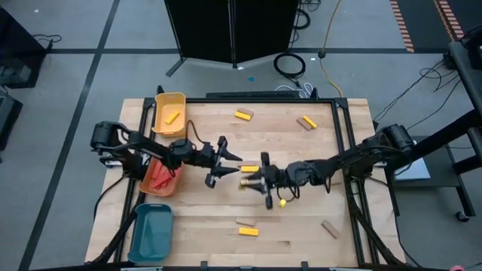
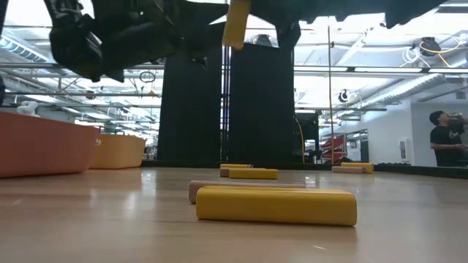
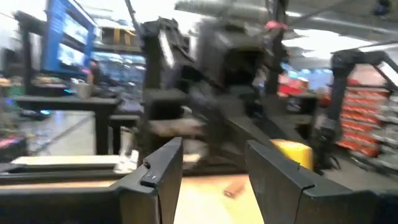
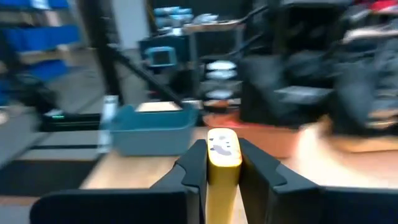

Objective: Sort blocks
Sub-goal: Put the bottom right yellow block in the yellow bin

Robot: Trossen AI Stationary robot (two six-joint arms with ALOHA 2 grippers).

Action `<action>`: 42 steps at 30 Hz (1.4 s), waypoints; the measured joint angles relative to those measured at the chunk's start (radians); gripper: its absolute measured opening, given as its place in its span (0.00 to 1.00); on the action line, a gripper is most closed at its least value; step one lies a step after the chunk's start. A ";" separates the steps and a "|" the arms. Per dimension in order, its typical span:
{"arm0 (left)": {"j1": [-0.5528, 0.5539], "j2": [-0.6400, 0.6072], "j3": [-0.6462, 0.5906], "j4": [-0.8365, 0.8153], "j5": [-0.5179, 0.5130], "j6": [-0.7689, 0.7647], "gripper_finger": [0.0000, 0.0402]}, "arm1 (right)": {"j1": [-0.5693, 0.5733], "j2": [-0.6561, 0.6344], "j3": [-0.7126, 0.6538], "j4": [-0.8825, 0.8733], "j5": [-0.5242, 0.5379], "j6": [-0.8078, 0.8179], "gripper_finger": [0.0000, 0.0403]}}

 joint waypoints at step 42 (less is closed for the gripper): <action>0.050 0.010 0.035 -0.224 0.070 0.034 0.43 | -0.031 0.000 0.000 -0.022 0.257 -0.002 0.12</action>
